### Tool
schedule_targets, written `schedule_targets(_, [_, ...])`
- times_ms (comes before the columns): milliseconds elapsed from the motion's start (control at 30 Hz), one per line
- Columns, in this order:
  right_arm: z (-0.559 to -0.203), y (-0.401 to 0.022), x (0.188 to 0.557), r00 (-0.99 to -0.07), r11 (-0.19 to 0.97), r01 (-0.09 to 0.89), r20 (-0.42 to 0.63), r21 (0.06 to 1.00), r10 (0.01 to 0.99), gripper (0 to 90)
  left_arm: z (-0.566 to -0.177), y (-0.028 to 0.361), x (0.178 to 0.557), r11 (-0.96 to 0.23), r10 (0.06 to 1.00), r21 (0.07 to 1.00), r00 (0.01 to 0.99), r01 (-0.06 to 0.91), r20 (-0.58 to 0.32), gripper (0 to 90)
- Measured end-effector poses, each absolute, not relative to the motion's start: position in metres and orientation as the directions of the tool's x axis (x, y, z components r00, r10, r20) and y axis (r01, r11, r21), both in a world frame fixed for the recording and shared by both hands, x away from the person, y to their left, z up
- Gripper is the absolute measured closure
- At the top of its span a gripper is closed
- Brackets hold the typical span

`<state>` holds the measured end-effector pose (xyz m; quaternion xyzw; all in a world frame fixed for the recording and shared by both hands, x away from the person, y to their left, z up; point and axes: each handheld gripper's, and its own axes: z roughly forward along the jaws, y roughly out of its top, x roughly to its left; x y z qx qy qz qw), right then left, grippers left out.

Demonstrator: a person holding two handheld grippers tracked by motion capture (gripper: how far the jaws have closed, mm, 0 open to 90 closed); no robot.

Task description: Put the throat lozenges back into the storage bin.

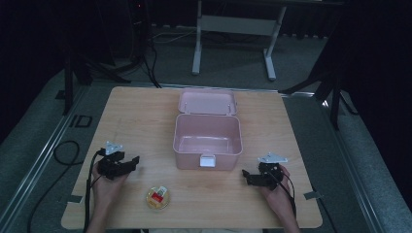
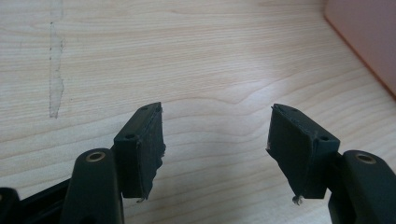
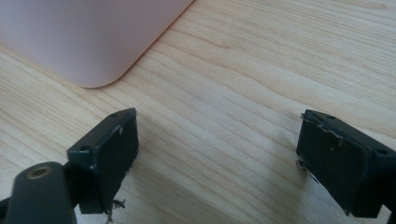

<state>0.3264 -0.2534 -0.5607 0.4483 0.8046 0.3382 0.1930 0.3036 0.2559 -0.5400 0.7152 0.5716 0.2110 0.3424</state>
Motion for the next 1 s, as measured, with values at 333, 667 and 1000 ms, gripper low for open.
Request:
schedule_targets(333, [-0.561,-0.253,0.326,-0.519,0.365,0.593,-0.006,0.717,0.855,12.6,-0.534,0.253,0.303,-0.173,0.949,0.727,0.309,0.665,-0.057,36.6])
schedule_targets(667, [-0.561,-0.253,0.326,-0.516,0.363,0.594,-0.006,0.718,0.856,12.7,-0.522,0.247,0.301,-0.224,0.925,0.739,0.378,0.635,-0.045,37.2])
schedule_targets(1000, [-0.561,-0.253,0.326,-0.516,0.363,0.594,-0.006,0.718,0.856,12.7,-0.510,0.244,0.297,-0.282,0.897,0.727,0.442,0.626,-0.032,37.0])
